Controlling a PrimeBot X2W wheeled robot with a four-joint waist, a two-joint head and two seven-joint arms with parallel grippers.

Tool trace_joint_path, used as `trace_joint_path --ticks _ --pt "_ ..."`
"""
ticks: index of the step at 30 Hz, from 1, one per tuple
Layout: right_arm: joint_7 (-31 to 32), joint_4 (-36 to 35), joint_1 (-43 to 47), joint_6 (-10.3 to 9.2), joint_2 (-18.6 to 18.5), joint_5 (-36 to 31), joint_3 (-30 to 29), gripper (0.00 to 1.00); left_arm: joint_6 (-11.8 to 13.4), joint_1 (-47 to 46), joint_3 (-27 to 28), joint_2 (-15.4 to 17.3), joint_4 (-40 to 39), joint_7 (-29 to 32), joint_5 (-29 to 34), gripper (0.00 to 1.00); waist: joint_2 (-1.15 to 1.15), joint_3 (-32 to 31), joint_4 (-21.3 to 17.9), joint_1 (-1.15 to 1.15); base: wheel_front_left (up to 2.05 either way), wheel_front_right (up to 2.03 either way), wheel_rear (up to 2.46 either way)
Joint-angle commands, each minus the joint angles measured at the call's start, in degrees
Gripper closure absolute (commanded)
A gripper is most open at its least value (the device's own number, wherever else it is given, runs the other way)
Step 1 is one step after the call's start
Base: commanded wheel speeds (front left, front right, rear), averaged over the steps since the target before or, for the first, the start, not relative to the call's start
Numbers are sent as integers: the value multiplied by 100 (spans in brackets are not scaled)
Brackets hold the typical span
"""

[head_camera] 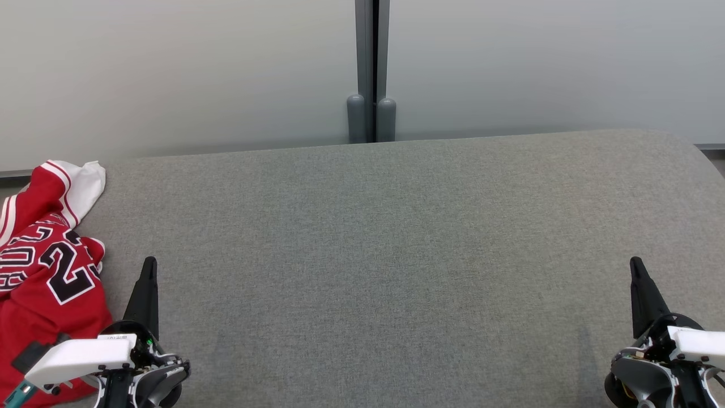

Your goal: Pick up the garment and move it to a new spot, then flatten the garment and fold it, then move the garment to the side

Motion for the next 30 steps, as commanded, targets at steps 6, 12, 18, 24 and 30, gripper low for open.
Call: trace_joint_path --ticks 6,12,18,24,30 --pt "11 4 -58 0 -5 -31 3 100 -17 -84 13 16 8 12 6 100 0 0 0 0 0 0 0" --pt "10 4 -58 0 -5 -31 3 100 -17 -83 13 16 8 12 6 100 0 0 0 0 0 0 0" --pt "-3 148 131 -1 39 10 12 0 4 166 -21 -55 150 -5 1 0 0 1 0 0 0 0 0" --pt "-103 218 194 -1 64 18 146 0 5 291 -86 -80 138 -102 32 0 0 3 -3 0 0 0 0" --pt "-282 284 122 -1 57 -309 319 0 5 346 -169 -55 -24 -282 327 0 0 5 -10 0 0 0 0"
